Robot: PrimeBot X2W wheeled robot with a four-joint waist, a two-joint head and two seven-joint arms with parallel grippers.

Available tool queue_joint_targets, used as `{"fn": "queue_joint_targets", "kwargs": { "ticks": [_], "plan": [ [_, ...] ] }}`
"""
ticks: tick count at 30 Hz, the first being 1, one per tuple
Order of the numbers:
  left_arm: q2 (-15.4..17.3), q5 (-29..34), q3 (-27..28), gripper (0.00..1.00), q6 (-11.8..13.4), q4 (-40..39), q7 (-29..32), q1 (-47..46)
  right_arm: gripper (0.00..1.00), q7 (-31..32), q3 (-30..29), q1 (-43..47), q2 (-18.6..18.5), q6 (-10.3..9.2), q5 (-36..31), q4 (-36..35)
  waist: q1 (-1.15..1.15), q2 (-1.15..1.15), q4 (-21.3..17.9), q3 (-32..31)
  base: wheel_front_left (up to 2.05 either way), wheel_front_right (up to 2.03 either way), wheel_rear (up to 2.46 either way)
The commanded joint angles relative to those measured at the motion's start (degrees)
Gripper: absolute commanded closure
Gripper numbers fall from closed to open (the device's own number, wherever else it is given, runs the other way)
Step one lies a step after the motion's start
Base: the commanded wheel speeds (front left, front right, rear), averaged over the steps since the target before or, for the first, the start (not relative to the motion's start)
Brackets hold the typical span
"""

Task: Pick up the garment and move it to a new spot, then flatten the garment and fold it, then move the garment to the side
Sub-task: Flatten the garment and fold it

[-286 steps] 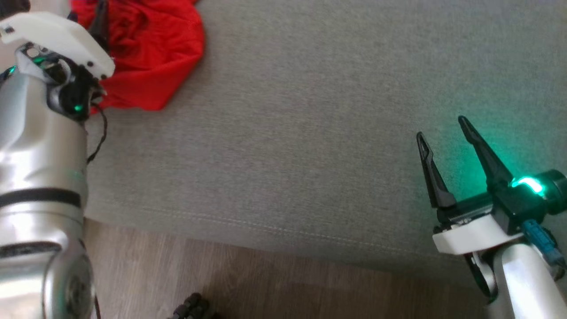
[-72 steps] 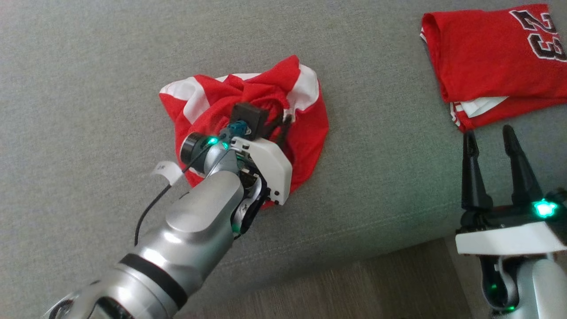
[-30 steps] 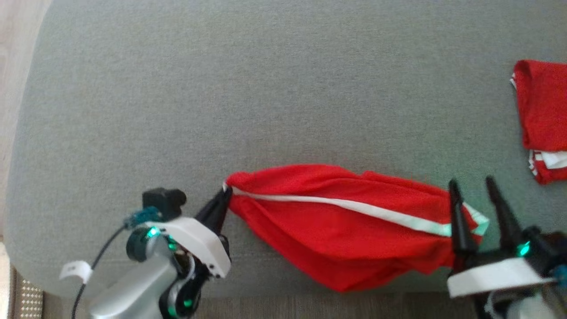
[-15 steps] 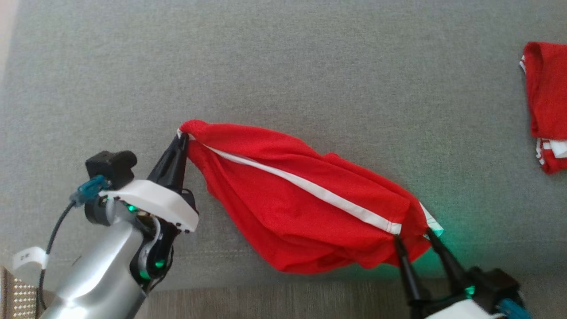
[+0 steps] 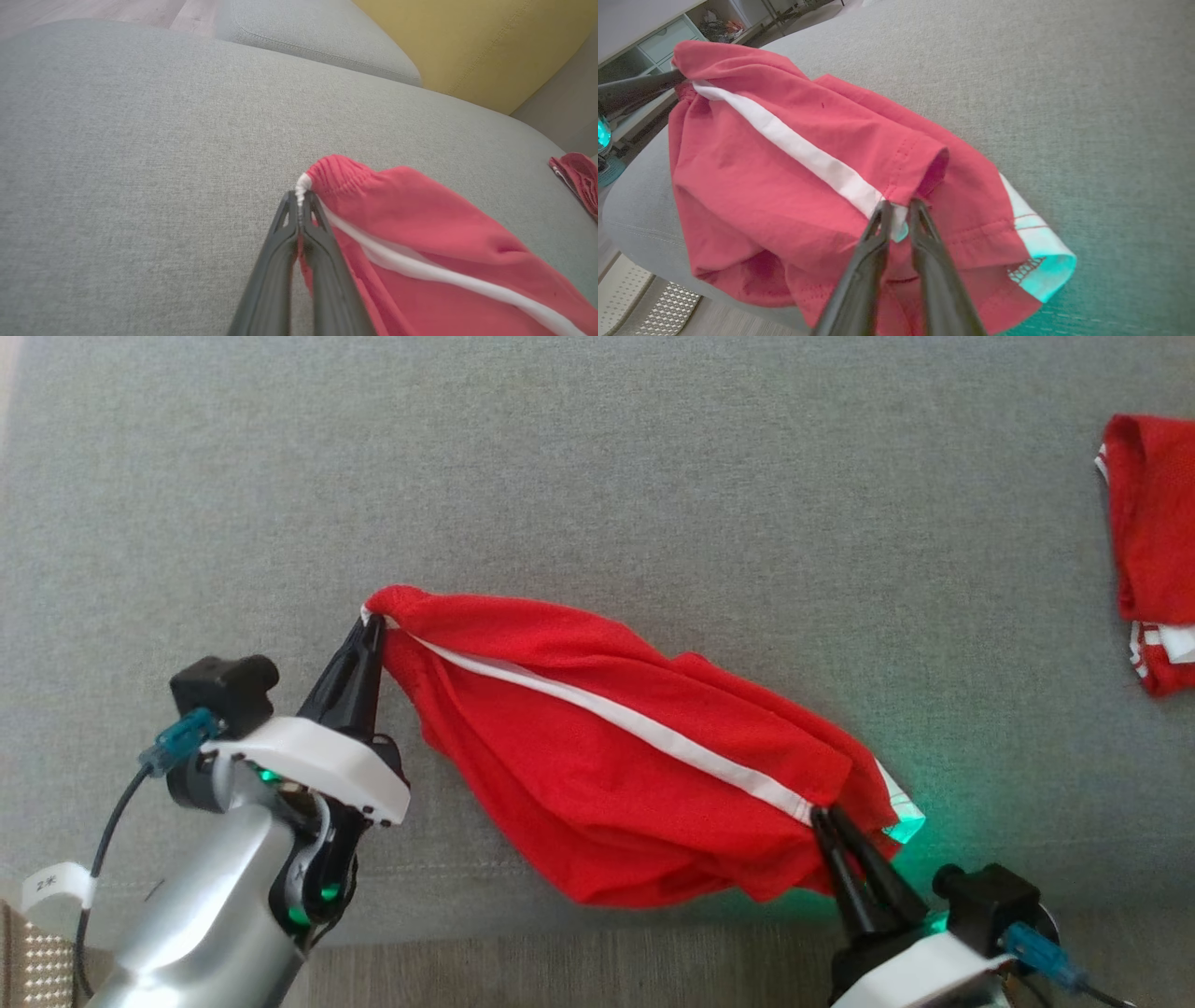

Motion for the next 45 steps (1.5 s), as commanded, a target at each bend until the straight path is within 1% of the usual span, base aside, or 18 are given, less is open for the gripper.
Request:
{"fn": "queue_joint_targets", "kwargs": {
  "ticks": [1,4,7,12,15,18,21,23,26,28,30,31,33,35,37,39,42,45],
  "plan": [
    [1.1,0.4,3.0,1.0,-0.3,-1.2,-0.8,-1.3,1.0,-0.5,1.6,-0.7,-0.5,-0.02,-0.2,-1.1,0.0,0.0,0.1,-0.1,0.0,0.0,0.0],
    [0.9,0.6,3.3,1.0,-0.6,-0.8,-0.8,-1.1,1.0,-0.5,1.8,-0.7,-0.8,-0.02,-0.3,-1.5,0.0,0.0,0.1,-0.4,0.0,0.0,0.0],
    [0.9,0.9,4.0,1.0,-1.0,-1.1,-0.8,-1.0,1.0,-0.5,0.5,-0.1,-1.1,-0.02,0.2,-3.8,0.0,0.0,0.0,-1.3,0.0,0.0,0.0],
    [1.9,1.1,4.2,1.0,-2.4,-4.4,-0.3,-1.6,1.0,-0.5,-5.4,0.4,-1.8,-0.02,2.5,-11.6,0.0,0.0,-0.8,-3.1,0.0,0.0,0.0],
    [3.5,0.9,4.2,1.0,-3.4,-8.4,1.9,-3.5,1.0,-0.5,-9.2,-1.3,-2.8,-0.02,4.0,-16.6,0.0,0.0,-1.4,-4.1,0.0,0.0,0.0],
    [4.5,0.4,4.5,1.0,-4.0,-11.4,4.3,-5.7,1.0,0.2,-10.8,-4.3,-3.3,-0.02,5.3,-18.3,0.0,0.0,-2.1,-4.4,0.0,0.0,0.0],
    [6.8,1.1,5.0,1.0,-4.5,-14.9,8.1,-10.9,1.0,3.5,-12.2,-13.1,-3.3,-0.02,7.0,-18.3,0.0,0.0,-3.8,-3.7,0.0,0.0,0.0],
    [8.2,2.7,5.1,1.0,-4.6,-16.4,10.3,-15.6,1.0,5.7,-13.2,-21.7,-2.8,-0.02,8.0,-15.8,0.0,0.0,-5.1,-2.5,0.0,0.0,0.0],
    [7.9,4.4,5.1,1.0,-5.8,-15.8,12.7,-24.3,1.0,7.1,-15.6,-36.3,-1.8,-0.02,9.0,-9.6,0.0,0.0,-6.1,0.2,0.0,0.0,0.0],
    [6.8,5.9,4.9,1.0,-7.0,-13.4,13.2,-31.0,1.0,7.0,-17.5,-46.1,-1.1,-0.02,10.1,-4.7,0.0,0.0,-6.6,2.4,0.0,0.0,0.0],
    [5.5,8.5,4.3,1.0,-8.5,-10.0,12.3,-38.3,1.0,5.3,-19.3,-55.4,-1.0,-0.02,9.4,0.3,0.0,0.0,-7.1,4.7,0.0,0.0,0.0],
    [4.0,12.0,3.9,1.0,-9.2,-5.9,9.4,-45.6,1.0,3.0,-21.2,-63.9,-1.1,-0.02,8.1,4.8,0.0,0.0,-7.3,6.8,0.0,0.0,0.0],
    [2.3,15.9,3.5,1.0,-9.4,-1.9,4.6,-51.9,1.0,1.2,-22.7,-71.0,-1.6,-0.02,6.4,8.0,0.0,0.0,-7.3,8.4,0.0,0.0,0.0],
    [1.1,19.2,3.3,1.0,-9.4,1.0,1.2,-56.5,1.0,0.2,-23.2,-75.7,-2.0,-0.02,5.3,9.3,0.0,0.0,-7.2,9.8,0.0,0.0,0.0],
    [-0.1,21.2,3.4,1.0,-9.6,2.7,-0.3,-58.3,1.0,-0.3,-23.0,-77.4,-2.3,-0.02,4.7,9.2,0.0,0.0,-7.0,10.5,0.0,0.0,0.0],
    [-1.1,21.3,3.7,1.0,-10.5,3.5,-0.7,-56.7,1.0,-0.4,-21.7,-75.9,-2.5,-0.02,4.6,8.0,0.0,0.0,-6.9,10.7,0.0,0.0,0.0],
    [-0.9,22.1,2.5,1.0,-12.1,3.3,-0.7,-50.0,1.0,-0.5,-18.4,-69.3,-3.6,-0.02,5.8,6.8,0.0,0.0,-6.5,10.7,0.0,0.0,0.0],
    [-0.3,22.0,1.0,1.0,-13.0,3.9,-0.8,-41.4,1.0,1.3,-16.9,-59.1,-4.7,-0.02,7.3,7.0,0.0,0.0,-5.9,10.1,0.0,0.0,0.0]
  ]
}}
